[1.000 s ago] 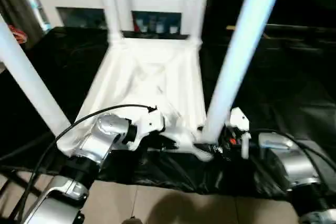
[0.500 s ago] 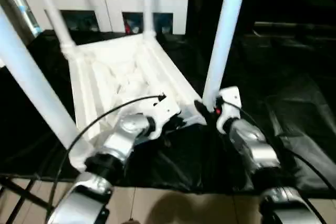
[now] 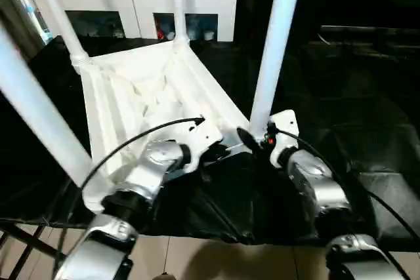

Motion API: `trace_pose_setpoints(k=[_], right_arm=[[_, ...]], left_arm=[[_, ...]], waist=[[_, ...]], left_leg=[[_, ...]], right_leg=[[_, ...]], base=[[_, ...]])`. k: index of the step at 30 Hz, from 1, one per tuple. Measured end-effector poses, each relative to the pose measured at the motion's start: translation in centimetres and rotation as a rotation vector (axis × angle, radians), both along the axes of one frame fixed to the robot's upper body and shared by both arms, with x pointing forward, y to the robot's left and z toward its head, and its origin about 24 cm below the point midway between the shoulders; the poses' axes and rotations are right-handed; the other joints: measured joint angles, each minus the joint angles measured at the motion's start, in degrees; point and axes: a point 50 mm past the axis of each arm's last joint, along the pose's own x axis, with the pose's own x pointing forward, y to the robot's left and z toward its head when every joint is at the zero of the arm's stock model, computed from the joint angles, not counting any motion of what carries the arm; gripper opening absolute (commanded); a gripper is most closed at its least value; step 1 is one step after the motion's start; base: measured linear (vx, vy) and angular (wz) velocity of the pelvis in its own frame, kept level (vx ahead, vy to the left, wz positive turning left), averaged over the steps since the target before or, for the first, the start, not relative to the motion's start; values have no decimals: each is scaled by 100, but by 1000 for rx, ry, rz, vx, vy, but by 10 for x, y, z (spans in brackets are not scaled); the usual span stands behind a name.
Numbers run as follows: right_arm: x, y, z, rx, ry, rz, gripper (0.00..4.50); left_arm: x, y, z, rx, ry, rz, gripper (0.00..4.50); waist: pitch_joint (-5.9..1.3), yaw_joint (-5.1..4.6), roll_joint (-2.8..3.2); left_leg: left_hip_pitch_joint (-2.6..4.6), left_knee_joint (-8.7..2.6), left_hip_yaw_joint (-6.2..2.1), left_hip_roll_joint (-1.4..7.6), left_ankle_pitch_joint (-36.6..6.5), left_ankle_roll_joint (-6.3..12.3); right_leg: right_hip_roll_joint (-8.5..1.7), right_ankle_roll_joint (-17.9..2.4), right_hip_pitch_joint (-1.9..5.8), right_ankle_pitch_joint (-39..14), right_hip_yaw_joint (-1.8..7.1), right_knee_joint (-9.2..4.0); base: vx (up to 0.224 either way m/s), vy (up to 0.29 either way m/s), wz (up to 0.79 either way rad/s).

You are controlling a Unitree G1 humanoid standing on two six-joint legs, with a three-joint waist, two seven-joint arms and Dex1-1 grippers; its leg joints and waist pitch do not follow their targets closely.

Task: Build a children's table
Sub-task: Rotate leg to tighten

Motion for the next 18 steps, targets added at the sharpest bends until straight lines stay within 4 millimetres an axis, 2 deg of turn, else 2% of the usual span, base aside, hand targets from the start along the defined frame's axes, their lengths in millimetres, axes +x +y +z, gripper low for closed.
trace_pose_setpoints(k=[7, 11, 18], right_arm=[[-14, -12, 4, -44, 9, 250, 361], [-25, -16, 10, -87, 27, 441, 361], [-35, -22, 15, -103, 52, 585, 361]], left_arm=[[-7, 14, 1, -2, 41, -133, 0], [-13, 16, 3, -9, 70, -239, 0], [-17, 19, 3, -4, 102, -316, 0]], waist=[[5, 39, -7], [7, 162, -9], [9, 181, -11]], left_leg=[[-2, 5, 0, 0, -1, 1], [-5, 14, 0, -1, -3, 6], [-6, 23, 0, 0, -2, 6]], right_leg=[[-1, -1, -3, 0, -1, -1], [-4, -2, -13, 1, -1, -1], [-5, -4, -14, 2, -1, 5]], base=[[0, 0, 0], [0, 0, 0], [0, 0, 0]])
